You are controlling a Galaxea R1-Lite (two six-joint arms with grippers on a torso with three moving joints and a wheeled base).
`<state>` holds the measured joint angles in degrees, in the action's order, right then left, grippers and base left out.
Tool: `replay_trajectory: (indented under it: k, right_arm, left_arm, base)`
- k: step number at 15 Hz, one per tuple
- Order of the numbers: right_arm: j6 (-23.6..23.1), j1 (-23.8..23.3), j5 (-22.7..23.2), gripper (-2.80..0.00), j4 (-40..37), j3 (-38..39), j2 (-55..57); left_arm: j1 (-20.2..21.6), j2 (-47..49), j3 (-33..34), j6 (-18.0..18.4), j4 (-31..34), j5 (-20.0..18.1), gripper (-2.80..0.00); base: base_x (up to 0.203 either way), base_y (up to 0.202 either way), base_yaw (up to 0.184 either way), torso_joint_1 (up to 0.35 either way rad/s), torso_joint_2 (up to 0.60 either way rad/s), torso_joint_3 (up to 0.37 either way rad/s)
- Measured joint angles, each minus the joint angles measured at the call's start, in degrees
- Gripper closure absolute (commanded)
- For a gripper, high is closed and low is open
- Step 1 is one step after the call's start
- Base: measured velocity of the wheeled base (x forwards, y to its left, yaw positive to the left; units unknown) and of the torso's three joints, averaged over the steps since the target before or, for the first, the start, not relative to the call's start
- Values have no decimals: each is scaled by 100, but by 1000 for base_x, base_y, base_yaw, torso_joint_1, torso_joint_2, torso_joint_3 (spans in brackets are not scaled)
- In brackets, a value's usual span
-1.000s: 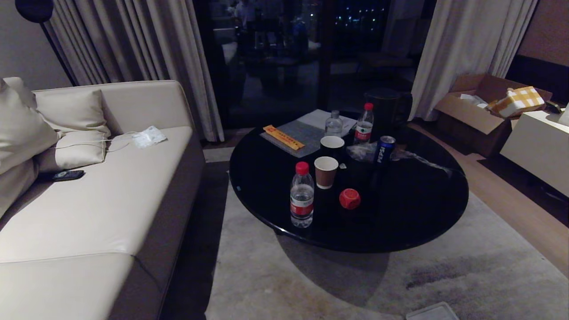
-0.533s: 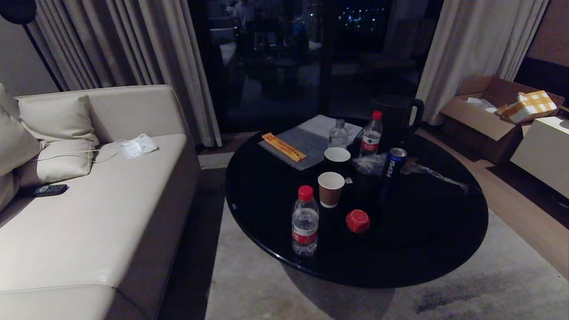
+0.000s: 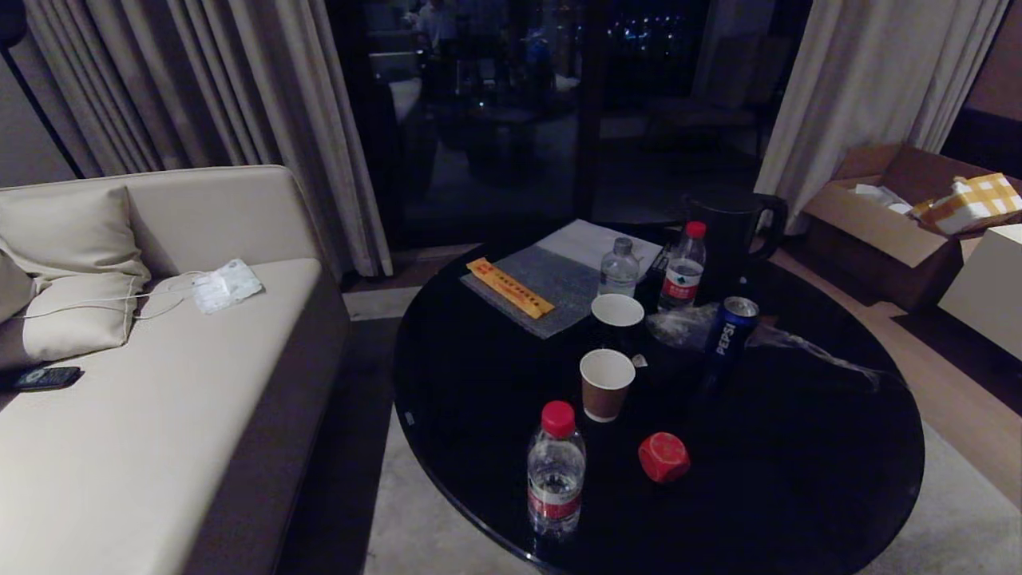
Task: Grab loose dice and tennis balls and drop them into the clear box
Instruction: Pick up toys out of the box
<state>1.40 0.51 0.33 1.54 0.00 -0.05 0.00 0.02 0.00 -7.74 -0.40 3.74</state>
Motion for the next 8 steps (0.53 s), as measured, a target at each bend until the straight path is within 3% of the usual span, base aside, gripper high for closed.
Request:
replay_trajectory:
  k: [3, 8]
  right_arm:
    - [0, 0, -3, 0, 3, 0, 0]
    - [-9, 0, 2, 0, 2, 0, 0]
  left_arm:
    - [0, 0, 0, -6, -1, 2, 0]
    - [0, 0, 0, -9, 2, 0, 0]
  base:
    - [143, 0, -2, 3, 2, 0]
    - [0, 0, 0, 0, 0, 0]
